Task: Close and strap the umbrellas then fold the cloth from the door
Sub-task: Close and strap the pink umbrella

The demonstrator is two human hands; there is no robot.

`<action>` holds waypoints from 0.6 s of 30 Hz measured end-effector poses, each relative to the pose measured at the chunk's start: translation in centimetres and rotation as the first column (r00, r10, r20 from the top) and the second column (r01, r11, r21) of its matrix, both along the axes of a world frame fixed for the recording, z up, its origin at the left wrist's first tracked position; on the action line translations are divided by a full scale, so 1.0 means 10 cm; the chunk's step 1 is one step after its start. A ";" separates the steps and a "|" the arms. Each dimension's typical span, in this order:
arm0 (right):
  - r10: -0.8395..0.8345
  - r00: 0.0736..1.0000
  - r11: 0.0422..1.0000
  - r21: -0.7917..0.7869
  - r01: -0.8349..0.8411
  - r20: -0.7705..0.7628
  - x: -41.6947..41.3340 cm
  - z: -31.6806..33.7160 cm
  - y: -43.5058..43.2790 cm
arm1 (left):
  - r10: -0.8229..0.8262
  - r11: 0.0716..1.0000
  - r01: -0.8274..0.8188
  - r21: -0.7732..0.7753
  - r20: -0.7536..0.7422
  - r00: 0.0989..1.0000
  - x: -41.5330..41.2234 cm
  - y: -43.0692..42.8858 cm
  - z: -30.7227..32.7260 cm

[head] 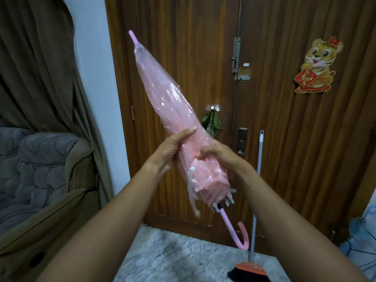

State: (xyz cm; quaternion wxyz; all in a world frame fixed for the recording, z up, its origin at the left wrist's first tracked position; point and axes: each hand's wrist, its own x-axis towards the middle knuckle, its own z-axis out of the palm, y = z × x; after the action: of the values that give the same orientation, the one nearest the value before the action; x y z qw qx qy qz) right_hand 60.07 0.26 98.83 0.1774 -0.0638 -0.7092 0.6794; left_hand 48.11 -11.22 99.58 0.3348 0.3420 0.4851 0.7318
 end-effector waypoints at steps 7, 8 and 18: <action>-0.416 0.908 0.874 0.259 0.412 -0.041 -0.14 -0.10 0.04 | 0.455 0.881 -0.467 0.072 0.141 0.879 -0.07 0.08 -0.04; -0.528 0.843 0.788 0.314 0.530 -0.100 -0.16 -0.14 0.02 | 0.502 0.854 -0.516 0.066 0.150 0.851 -0.08 0.08 -0.04; -0.749 0.638 0.481 0.515 0.709 -0.178 -0.38 -0.32 -0.19 | 0.565 0.785 -0.610 0.110 0.278 0.777 -0.12 0.25 -0.16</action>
State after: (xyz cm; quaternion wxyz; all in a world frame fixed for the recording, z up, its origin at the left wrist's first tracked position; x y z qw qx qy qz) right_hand 56.28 -1.68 95.62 0.4334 -0.3299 -0.7805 0.3067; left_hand 46.95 -8.67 98.02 0.1075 0.1166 0.4517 0.8780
